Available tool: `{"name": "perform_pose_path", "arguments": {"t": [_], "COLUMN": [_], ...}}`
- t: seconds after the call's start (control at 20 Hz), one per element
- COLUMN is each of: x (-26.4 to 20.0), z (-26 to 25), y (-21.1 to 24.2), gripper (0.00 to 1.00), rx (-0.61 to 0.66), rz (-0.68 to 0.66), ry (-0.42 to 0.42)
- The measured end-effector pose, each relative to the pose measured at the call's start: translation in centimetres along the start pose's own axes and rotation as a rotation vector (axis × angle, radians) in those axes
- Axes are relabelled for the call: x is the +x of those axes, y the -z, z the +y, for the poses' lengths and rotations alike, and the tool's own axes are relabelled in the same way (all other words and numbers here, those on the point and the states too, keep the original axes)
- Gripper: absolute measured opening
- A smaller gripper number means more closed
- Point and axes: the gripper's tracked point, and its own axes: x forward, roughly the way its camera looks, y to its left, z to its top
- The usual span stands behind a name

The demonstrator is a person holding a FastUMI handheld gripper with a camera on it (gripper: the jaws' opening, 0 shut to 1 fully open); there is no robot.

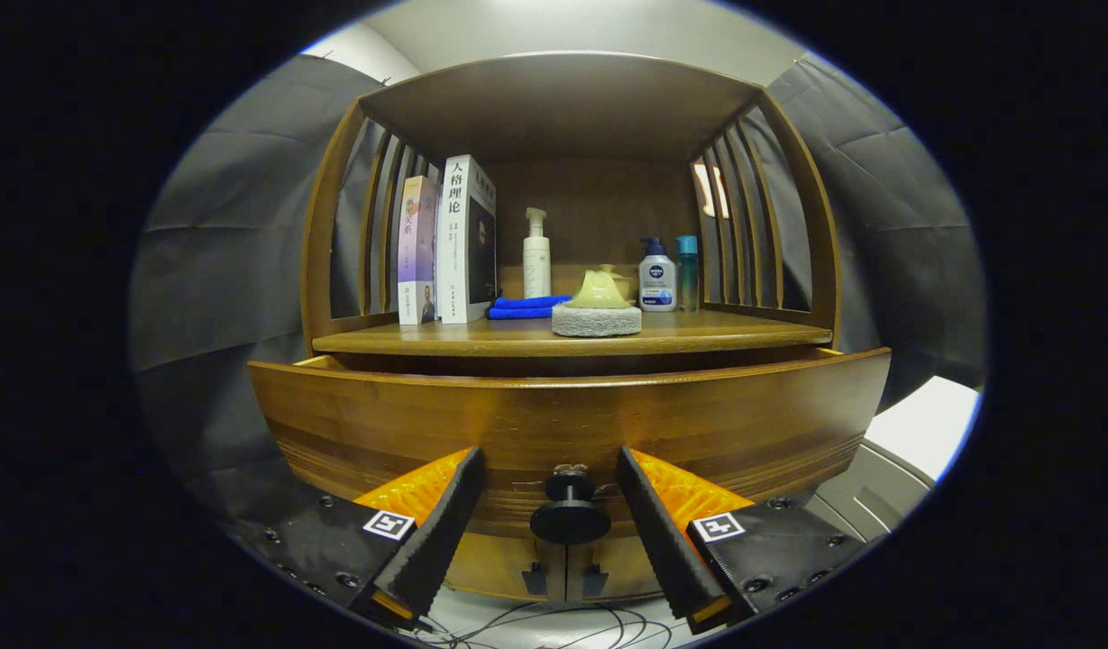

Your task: Pull open the drawer, take out the items inside it, and place them on the countertop above the cabinet.

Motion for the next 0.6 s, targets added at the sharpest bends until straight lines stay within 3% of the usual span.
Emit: {"name": "perform_pose_path", "arguments": {"t": [0.6], "x": [5.3], "z": [-0.3], "y": [0.2], "gripper": [0.96], "rx": [-0.01], "rz": [0.011], "ry": [-0.034]}}
